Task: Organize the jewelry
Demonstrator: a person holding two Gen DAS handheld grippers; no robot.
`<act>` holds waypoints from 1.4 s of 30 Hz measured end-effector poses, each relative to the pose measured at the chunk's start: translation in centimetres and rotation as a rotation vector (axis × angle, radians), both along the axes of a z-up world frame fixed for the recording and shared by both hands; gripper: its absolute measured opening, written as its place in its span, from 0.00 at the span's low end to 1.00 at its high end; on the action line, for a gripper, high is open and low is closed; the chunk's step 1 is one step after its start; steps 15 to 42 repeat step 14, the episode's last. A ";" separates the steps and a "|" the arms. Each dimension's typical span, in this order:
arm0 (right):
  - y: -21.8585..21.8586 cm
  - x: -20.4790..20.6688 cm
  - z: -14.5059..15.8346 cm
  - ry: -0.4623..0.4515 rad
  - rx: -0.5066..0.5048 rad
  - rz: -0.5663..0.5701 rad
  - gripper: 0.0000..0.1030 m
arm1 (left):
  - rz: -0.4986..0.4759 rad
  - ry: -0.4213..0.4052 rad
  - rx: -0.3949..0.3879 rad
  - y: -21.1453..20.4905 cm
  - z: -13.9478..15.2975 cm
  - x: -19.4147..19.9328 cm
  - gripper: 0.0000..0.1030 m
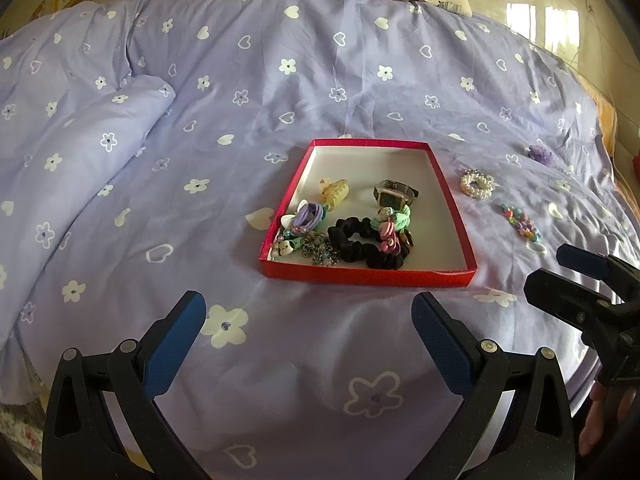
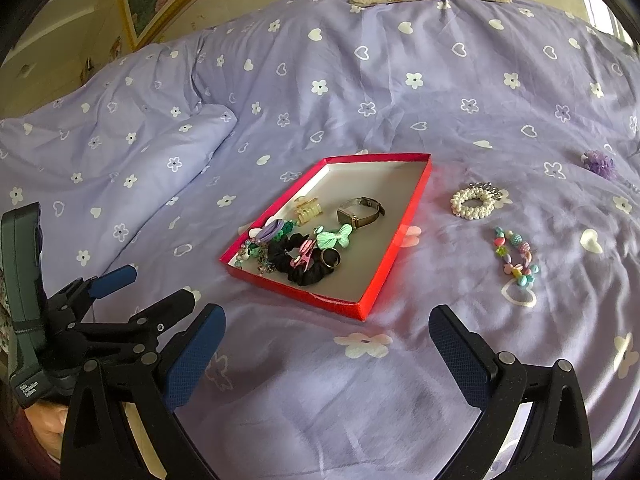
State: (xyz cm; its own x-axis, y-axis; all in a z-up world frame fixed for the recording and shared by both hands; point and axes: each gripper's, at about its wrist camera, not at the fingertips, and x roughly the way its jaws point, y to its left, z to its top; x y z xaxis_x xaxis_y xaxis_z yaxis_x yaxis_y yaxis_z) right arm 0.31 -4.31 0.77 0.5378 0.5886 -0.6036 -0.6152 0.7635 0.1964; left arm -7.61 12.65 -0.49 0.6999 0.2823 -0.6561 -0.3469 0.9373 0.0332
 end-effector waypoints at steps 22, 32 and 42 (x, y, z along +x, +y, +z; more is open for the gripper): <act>0.1 1.4 -0.7 0.019 -0.012 0.002 1.00 | -0.014 0.010 -0.027 0.3 -0.5 1.6 1.00; 0.1 1.4 -0.7 0.019 -0.012 0.002 1.00 | -0.014 0.010 -0.027 0.3 -0.5 1.6 1.00; 0.1 1.4 -0.7 0.019 -0.012 0.002 1.00 | -0.014 0.010 -0.027 0.3 -0.5 1.6 1.00</act>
